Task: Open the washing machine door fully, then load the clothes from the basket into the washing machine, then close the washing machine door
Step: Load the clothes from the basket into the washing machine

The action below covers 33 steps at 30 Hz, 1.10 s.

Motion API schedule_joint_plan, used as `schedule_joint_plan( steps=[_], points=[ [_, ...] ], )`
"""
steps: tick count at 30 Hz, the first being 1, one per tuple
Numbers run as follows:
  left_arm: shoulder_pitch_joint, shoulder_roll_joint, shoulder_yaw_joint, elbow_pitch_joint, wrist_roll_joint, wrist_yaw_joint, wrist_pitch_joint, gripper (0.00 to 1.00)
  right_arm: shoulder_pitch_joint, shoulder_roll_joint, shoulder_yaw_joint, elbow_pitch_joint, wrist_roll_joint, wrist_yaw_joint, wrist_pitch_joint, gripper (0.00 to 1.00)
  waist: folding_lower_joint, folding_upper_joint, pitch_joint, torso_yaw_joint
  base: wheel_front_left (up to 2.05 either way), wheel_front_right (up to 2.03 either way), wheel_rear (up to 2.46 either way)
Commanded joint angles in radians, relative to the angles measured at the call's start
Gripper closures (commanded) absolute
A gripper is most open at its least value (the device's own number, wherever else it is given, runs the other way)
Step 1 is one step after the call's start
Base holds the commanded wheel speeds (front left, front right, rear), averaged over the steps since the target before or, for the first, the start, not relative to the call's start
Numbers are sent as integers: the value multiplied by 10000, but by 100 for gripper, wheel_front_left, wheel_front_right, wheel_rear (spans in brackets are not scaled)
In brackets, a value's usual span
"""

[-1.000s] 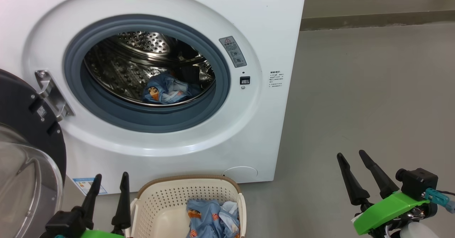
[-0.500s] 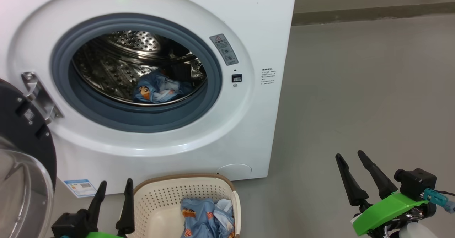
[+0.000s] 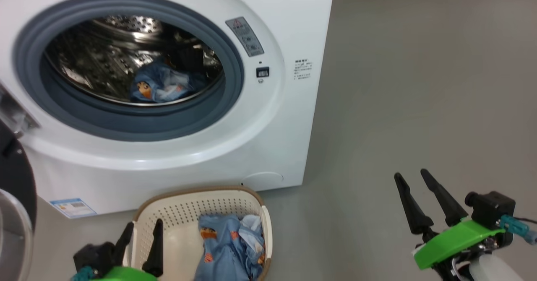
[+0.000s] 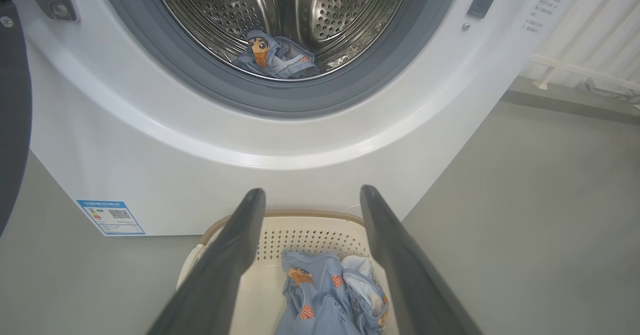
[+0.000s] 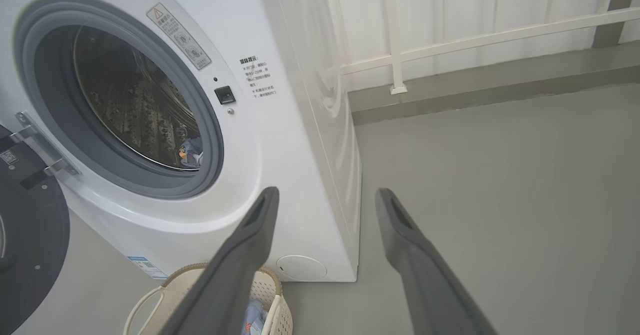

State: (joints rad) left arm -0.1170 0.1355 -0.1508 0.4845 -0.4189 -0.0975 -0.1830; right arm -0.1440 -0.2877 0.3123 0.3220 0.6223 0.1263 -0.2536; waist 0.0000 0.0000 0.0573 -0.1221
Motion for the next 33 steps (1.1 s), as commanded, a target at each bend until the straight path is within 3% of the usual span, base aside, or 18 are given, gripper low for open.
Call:
schedule_joint_plan(
  steps=[1,17,33],
  points=[
    [-749,260,274,100,-117,-76,18,0,-509,-59,47,-327,-80,44,-82,0,0,0,755,-231,0,0,0],
    [-3239,721,-919,2563,-404,-321,671,0,-1482,364,-294,-754,-404,44,-82,0,0,0,3496,-586,0,0,0],
    [-6097,1306,-3513,4298,-2772,-330,2533,0,-2672,764,-577,-1289,-753,44,-82,0,0,0,6332,-739,0,0,0]
  ],
)
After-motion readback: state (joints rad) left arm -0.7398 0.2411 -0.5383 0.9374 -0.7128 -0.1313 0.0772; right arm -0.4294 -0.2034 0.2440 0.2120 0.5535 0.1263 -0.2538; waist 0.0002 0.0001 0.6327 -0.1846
